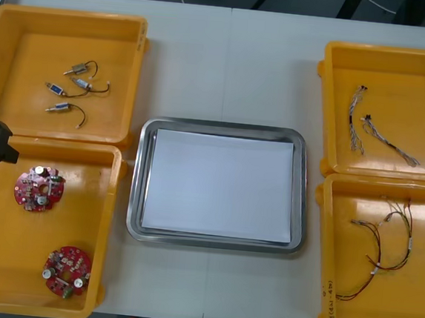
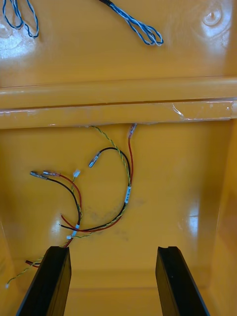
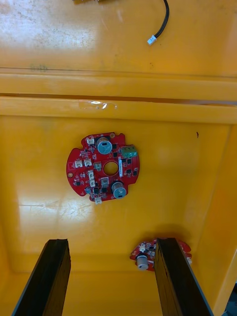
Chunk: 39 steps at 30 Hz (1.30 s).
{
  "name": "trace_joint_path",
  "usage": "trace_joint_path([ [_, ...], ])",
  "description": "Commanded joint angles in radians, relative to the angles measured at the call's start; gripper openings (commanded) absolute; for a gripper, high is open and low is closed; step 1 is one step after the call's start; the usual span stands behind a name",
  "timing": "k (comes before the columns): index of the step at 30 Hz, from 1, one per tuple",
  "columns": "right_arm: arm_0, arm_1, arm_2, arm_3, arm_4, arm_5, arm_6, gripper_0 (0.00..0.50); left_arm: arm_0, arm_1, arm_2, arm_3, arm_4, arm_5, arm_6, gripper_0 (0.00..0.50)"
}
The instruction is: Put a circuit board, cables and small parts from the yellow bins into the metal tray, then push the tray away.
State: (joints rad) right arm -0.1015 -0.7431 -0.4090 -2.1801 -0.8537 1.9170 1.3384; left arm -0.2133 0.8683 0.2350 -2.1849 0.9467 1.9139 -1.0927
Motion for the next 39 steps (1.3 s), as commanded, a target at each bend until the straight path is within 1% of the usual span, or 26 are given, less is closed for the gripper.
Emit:
trace_joint_path([
  [1, 0.014, -0.039, 0.009, -0.030, -0.007, 0.003, -0.013, 0.500, 0.012, 0.043, 0.029, -0.024, 0.000, 0.006, -0.084, 0.500],
  [39, 0.014, -0.039, 0.009, -0.030, -0.007, 0.003, -0.013, 0.500, 0.012, 0.043, 0.029, -0.024, 0.000, 0.006, -0.084, 0.500],
])
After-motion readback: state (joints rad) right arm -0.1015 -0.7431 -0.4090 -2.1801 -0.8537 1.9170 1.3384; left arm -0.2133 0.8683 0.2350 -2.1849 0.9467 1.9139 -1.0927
